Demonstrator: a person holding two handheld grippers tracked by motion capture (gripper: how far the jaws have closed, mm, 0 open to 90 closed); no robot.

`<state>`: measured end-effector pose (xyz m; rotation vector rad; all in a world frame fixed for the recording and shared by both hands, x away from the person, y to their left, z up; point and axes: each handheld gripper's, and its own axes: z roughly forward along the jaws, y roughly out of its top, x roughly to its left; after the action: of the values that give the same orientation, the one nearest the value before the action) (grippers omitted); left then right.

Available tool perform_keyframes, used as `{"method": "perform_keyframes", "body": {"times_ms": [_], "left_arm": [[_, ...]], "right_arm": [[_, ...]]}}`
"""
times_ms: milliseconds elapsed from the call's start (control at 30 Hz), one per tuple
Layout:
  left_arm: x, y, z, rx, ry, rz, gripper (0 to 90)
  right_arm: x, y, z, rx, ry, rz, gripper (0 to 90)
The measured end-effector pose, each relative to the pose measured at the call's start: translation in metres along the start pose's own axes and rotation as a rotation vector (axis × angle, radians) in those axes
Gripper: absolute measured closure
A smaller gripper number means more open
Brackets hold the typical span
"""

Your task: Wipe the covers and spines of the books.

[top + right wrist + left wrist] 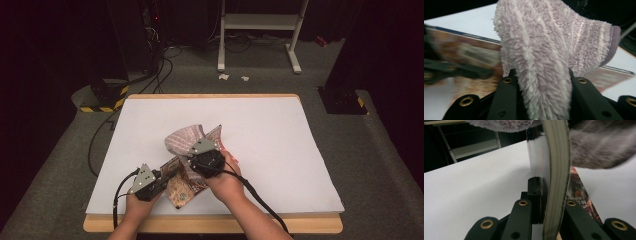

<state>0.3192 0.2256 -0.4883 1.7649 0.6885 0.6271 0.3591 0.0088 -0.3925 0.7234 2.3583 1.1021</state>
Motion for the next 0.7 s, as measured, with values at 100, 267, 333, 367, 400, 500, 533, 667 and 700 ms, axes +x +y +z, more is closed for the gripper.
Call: {"method": "perform_keyframes", "body": {"times_ms": [100,267,333,367,400,500,533,667,700], "left_arm": [[0.000,0.000,0.000,0.003,0.002,0.005,83.5],[-0.001,0.000,0.001,0.003,0.008,0.014,83.5],[-0.002,0.000,0.001,0.003,0.008,0.011,83.5],[-0.001,0.000,0.001,0.003,0.009,0.017,83.5],[-0.001,0.000,0.001,0.003,0.009,0.013,83.5],[-0.001,0.001,0.001,0.004,0.008,0.014,83.5],[-0.001,0.001,0.001,0.003,0.007,0.015,83.5],[-0.001,0.000,0.001,0.000,0.006,0.010,83.5],[-0.001,0.000,0.001,0.001,0.006,0.011,83.5]], "right_arm": [[0.014,0.002,-0.004,-0.014,0.036,-0.016,69.2],[0.031,0.006,-0.009,-0.027,0.082,-0.039,69.2],[0.037,0.008,-0.011,-0.031,0.090,-0.055,69.2],[0.038,0.008,-0.011,-0.029,0.087,-0.058,69.1],[0.038,0.009,-0.011,-0.029,0.081,-0.065,69.1],[0.032,0.009,-0.008,-0.020,0.068,-0.057,69.1],[0.028,0.008,-0.008,-0.015,0.058,-0.053,69.1],[0.009,0.006,-0.003,0.008,0.015,-0.023,69.2],[0.003,0.005,-0.002,0.015,0.005,-0.012,69.2]]}}
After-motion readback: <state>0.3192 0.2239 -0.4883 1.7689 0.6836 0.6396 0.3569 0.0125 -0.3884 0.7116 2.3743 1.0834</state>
